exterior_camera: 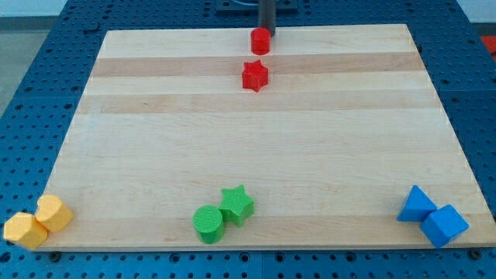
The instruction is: Slide the red circle to the red star
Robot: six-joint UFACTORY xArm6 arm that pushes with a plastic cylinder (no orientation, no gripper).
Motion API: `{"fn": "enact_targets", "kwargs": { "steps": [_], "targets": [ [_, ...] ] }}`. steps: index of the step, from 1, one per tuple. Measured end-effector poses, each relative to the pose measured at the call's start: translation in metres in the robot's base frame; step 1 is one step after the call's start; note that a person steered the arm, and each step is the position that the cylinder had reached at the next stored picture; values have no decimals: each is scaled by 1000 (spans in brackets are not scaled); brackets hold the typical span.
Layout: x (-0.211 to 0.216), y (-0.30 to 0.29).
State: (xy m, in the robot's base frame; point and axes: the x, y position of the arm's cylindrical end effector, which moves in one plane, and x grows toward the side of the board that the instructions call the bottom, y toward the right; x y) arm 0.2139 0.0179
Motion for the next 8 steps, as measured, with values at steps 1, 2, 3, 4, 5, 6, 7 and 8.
{"fn": "enact_targets", "kwargs": {
  "steps": [1, 2, 3, 4, 5, 6, 7, 8],
  "targets": [
    [16, -4],
    [21, -11],
    [24, -17],
    [30, -20],
    [34, -21],
    [37, -21],
    [43, -21],
    [48, -21]
  ]
}}
